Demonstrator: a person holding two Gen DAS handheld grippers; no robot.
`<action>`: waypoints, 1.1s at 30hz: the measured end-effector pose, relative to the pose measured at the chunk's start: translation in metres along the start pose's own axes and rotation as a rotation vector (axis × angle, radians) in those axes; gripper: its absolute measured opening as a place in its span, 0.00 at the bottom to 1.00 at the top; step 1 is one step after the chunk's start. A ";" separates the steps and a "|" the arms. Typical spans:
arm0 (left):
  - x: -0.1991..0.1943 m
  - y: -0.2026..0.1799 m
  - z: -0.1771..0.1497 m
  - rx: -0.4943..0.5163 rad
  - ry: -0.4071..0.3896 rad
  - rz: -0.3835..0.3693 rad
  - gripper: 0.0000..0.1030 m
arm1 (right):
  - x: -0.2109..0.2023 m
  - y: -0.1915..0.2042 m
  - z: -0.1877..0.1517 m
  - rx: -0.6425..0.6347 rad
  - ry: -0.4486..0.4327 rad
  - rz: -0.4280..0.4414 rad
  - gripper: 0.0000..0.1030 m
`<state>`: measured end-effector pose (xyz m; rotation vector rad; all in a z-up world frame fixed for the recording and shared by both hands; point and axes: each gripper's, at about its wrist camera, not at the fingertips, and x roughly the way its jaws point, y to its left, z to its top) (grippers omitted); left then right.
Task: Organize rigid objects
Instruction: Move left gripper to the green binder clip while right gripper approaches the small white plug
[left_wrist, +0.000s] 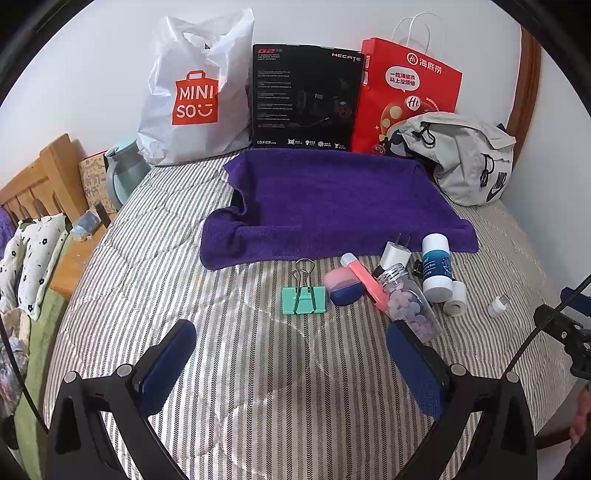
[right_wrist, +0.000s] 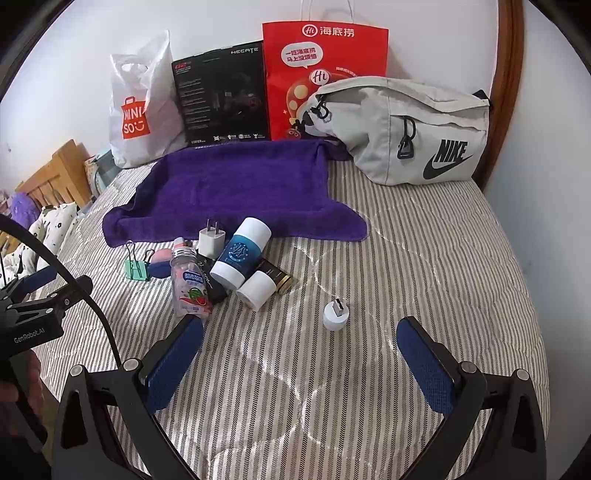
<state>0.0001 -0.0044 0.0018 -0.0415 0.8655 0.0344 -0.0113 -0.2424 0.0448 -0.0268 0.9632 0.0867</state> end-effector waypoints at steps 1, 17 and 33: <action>0.000 0.000 0.000 -0.001 0.000 0.002 1.00 | 0.000 0.001 0.000 -0.001 0.000 0.000 1.00; 0.000 0.002 0.000 -0.005 0.002 -0.002 1.00 | 0.000 -0.001 -0.001 0.002 0.000 0.004 1.00; 0.007 0.003 -0.003 -0.004 0.006 0.010 1.00 | 0.000 -0.006 -0.002 0.012 -0.004 0.006 1.00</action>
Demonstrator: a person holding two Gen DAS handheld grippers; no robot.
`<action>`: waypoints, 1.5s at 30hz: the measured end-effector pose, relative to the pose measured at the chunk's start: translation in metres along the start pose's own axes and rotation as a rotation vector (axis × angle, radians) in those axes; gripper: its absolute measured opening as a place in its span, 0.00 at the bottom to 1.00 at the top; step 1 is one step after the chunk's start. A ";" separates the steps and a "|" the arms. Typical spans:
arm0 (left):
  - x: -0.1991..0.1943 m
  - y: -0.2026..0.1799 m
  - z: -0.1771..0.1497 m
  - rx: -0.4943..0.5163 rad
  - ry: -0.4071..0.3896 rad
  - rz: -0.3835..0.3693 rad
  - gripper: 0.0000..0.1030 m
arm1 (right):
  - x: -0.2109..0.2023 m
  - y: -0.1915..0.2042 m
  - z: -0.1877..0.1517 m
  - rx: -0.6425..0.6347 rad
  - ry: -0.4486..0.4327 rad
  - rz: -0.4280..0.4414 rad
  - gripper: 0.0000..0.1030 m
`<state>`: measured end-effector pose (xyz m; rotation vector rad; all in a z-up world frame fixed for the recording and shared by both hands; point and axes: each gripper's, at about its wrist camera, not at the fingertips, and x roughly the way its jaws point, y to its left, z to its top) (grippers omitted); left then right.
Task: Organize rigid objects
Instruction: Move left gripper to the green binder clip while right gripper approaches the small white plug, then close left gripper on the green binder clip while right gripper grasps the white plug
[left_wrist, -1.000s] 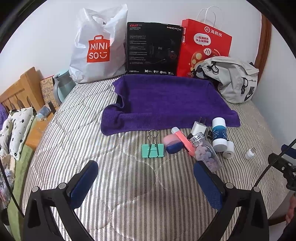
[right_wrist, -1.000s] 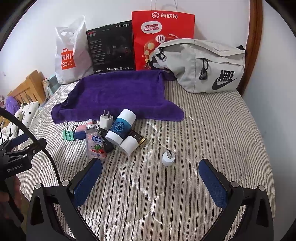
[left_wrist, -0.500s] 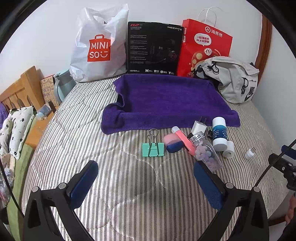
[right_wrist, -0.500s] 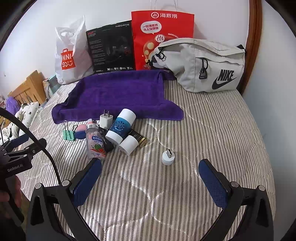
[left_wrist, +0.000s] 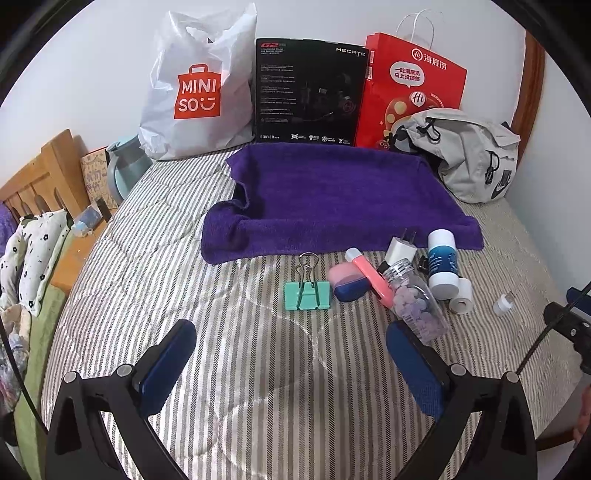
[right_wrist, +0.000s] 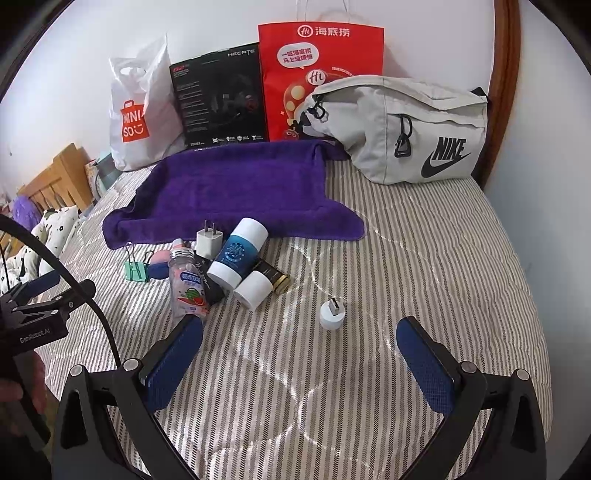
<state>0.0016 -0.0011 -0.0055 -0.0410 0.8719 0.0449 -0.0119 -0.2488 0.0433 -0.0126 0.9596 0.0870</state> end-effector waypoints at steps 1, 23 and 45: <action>0.003 0.000 0.000 -0.001 -0.001 0.000 1.00 | 0.002 -0.002 0.000 0.003 0.003 -0.008 1.00; 0.097 -0.002 0.006 -0.051 0.091 0.013 0.79 | 0.047 -0.067 -0.028 0.099 0.111 -0.012 1.00; 0.095 -0.006 0.006 0.007 0.041 0.024 0.39 | 0.090 -0.058 -0.013 0.089 0.117 0.056 0.82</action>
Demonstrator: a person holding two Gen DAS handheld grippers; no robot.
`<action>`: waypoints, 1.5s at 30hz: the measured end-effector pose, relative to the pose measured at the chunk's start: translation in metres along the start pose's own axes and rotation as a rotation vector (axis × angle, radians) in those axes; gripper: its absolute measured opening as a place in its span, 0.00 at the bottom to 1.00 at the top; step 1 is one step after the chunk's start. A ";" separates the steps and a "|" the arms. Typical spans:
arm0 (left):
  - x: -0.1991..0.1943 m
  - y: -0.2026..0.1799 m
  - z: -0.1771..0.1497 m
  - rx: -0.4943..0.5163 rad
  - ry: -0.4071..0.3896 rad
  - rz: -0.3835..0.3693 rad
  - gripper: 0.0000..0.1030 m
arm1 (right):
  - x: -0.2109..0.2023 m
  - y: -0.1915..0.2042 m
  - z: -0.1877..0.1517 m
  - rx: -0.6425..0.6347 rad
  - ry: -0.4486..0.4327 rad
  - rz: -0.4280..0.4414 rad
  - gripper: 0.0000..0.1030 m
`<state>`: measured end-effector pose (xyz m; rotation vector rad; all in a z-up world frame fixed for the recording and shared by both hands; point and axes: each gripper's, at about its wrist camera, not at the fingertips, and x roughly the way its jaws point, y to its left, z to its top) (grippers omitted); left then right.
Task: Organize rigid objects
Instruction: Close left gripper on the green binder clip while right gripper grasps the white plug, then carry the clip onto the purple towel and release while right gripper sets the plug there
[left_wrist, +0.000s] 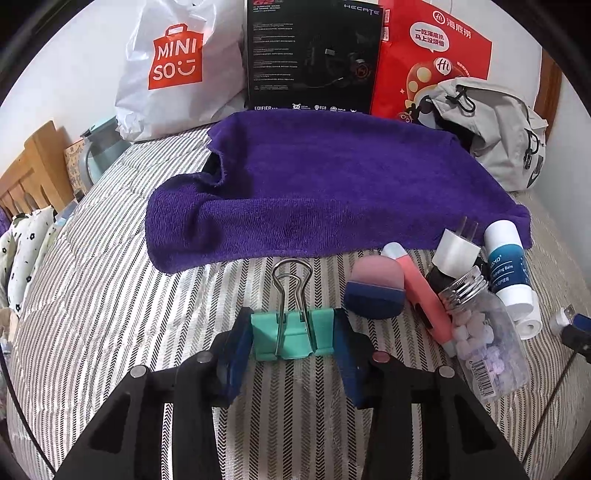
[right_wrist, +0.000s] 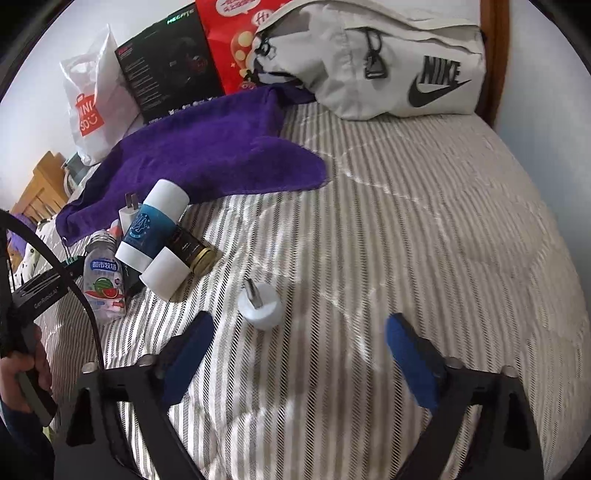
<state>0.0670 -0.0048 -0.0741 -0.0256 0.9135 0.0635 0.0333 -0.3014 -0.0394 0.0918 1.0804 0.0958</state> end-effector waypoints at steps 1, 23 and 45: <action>0.000 0.000 0.000 -0.002 0.000 0.003 0.39 | 0.004 0.003 0.000 -0.012 0.000 0.004 0.76; -0.006 0.008 -0.003 0.026 0.015 -0.038 0.39 | -0.008 0.015 0.005 -0.129 -0.024 0.007 0.23; -0.053 0.048 0.092 -0.021 -0.072 -0.051 0.39 | -0.037 0.038 0.119 -0.158 -0.117 0.104 0.23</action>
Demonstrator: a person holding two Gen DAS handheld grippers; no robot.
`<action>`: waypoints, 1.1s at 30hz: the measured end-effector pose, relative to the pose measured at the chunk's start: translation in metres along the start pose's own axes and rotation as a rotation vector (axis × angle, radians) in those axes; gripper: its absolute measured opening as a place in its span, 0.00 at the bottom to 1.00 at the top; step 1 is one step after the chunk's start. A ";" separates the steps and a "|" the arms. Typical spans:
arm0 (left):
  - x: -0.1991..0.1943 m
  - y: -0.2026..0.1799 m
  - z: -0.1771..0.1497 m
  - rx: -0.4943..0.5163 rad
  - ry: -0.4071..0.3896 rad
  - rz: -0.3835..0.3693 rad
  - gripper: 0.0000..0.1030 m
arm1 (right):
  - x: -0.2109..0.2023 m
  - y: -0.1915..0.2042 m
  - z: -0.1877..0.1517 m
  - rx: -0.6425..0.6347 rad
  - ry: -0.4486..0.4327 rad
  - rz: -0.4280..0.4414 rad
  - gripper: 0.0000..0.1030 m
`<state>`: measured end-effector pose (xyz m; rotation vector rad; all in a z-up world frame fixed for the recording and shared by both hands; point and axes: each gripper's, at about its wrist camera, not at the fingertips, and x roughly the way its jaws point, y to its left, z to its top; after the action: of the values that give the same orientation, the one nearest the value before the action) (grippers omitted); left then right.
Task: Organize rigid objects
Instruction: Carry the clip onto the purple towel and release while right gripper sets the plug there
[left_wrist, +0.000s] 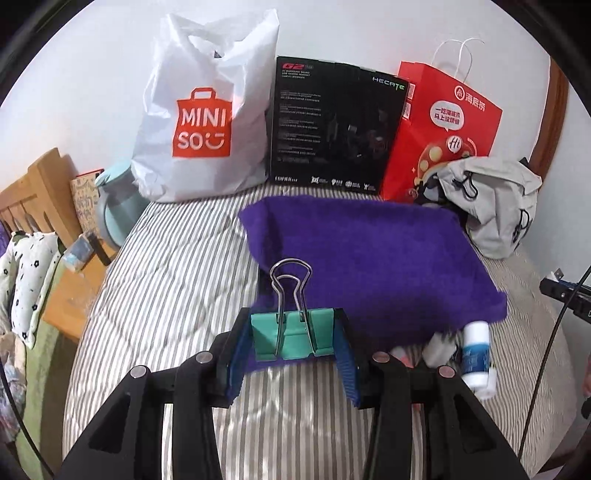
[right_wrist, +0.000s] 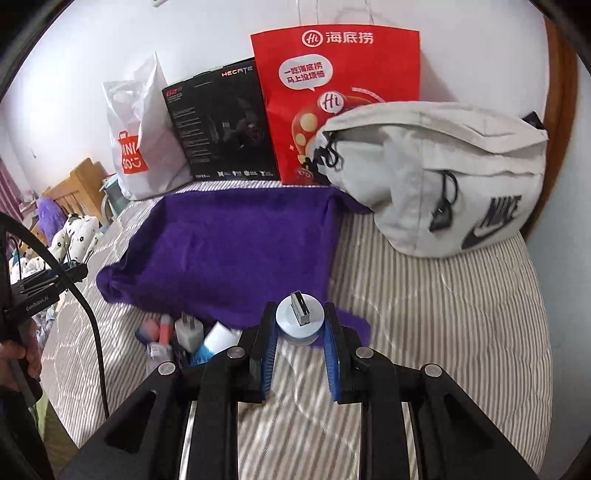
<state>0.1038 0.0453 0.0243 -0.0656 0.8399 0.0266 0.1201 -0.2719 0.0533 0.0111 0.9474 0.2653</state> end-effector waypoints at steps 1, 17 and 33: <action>0.003 -0.001 0.004 0.002 -0.001 -0.002 0.39 | 0.003 0.001 0.004 -0.002 0.002 0.004 0.23; 0.087 -0.013 0.056 0.024 0.053 -0.043 0.39 | 0.097 0.017 0.061 -0.030 0.072 0.034 0.23; 0.160 -0.024 0.076 0.011 0.136 -0.068 0.39 | 0.189 0.024 0.090 -0.065 0.199 0.012 0.23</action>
<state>0.2687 0.0257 -0.0429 -0.0868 0.9732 -0.0470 0.2914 -0.1958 -0.0419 -0.0702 1.1360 0.3123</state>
